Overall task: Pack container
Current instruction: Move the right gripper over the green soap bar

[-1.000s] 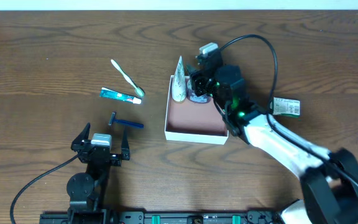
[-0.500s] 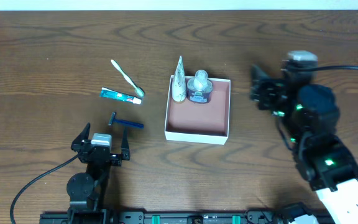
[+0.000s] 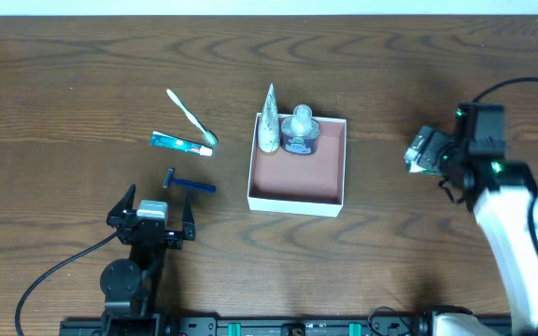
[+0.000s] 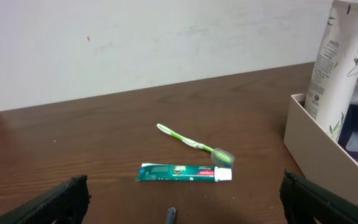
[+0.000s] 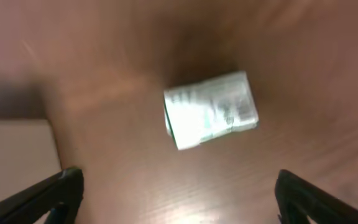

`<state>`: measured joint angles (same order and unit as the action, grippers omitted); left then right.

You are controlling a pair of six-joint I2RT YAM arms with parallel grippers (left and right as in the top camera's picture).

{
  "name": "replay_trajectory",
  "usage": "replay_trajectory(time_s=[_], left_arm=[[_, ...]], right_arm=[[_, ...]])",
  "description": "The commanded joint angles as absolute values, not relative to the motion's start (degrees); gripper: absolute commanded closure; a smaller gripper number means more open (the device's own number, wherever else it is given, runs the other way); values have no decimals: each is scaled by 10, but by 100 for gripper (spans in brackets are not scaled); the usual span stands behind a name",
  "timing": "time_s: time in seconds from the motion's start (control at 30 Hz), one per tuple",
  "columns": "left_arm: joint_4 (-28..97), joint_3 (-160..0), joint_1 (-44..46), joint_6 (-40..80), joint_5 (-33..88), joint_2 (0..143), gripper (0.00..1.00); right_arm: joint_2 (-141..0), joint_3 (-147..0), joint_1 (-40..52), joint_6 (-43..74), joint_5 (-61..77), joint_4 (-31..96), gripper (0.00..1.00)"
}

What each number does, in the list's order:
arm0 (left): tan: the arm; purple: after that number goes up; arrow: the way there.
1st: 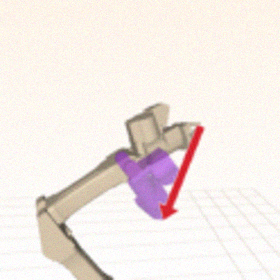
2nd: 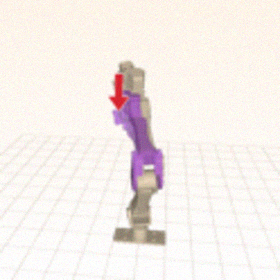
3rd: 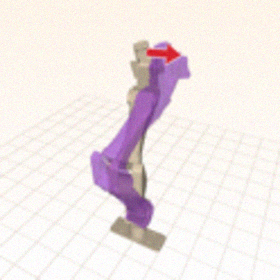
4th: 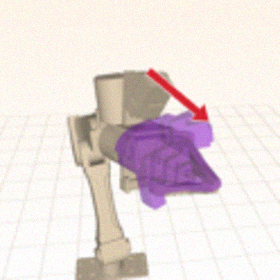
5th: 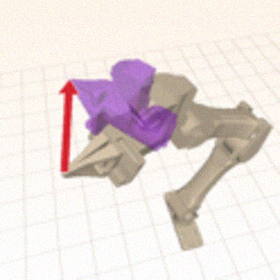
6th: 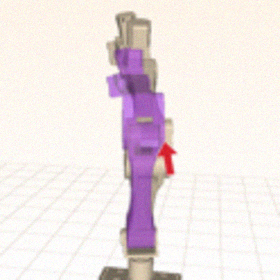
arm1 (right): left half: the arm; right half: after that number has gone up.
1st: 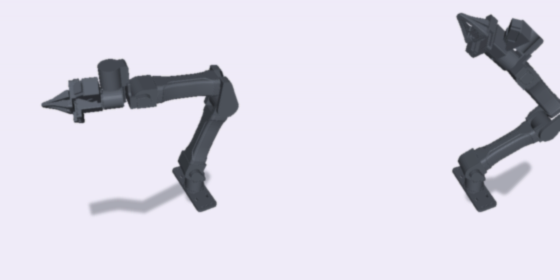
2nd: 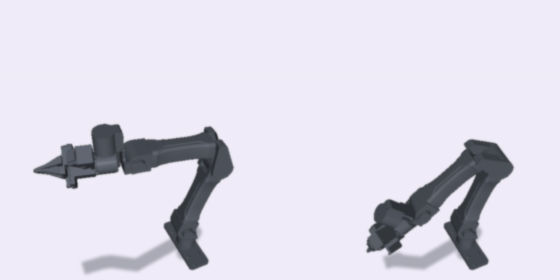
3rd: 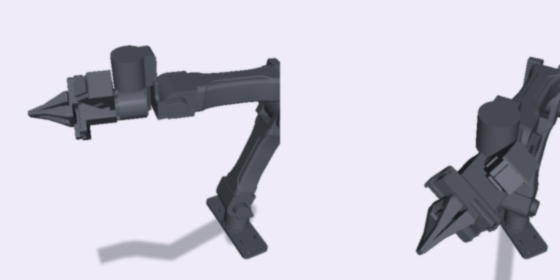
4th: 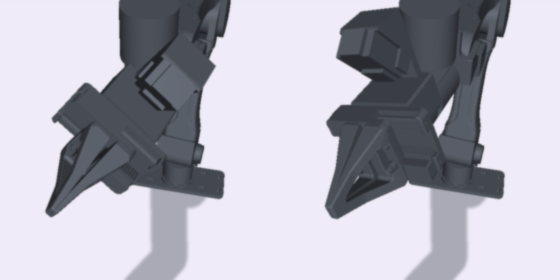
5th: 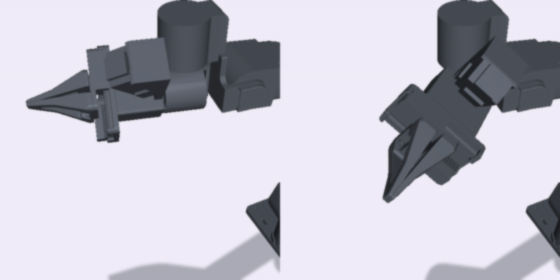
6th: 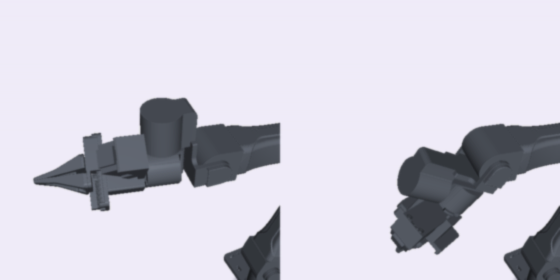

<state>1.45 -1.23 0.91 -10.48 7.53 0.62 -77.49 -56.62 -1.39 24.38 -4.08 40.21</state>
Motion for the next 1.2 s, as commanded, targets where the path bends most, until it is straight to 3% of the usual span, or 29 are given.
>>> replay_trajectory(time_s=[0.0,0.23,0.5,0.63,0.7,0.87,1.17], left_arm=[[34,-2,7,-102,85,3,2],[34,-2,7,-102,85,3,2],[34,-2,7,-102,85,3,2],[34,-2,7,-102,85,3,2],[34,-2,7,-102,85,3,2],[34,-2,7,-102,85,3,2],[34,-2,7,-102,85,3,2]], right_arm=[[-841,-647,-27,228,-8,451,1],[-965,-799,-33,194,-7,584,1],[-1001,-817,-45,170,97,586,1],[-1001,-815,-45,229,92,587,1],[-1001,-815,-45,314,73,593,8],[-1001,-806,-44,541,-32,617,2],[-1001,-756,-45,599,-62,582,1]])
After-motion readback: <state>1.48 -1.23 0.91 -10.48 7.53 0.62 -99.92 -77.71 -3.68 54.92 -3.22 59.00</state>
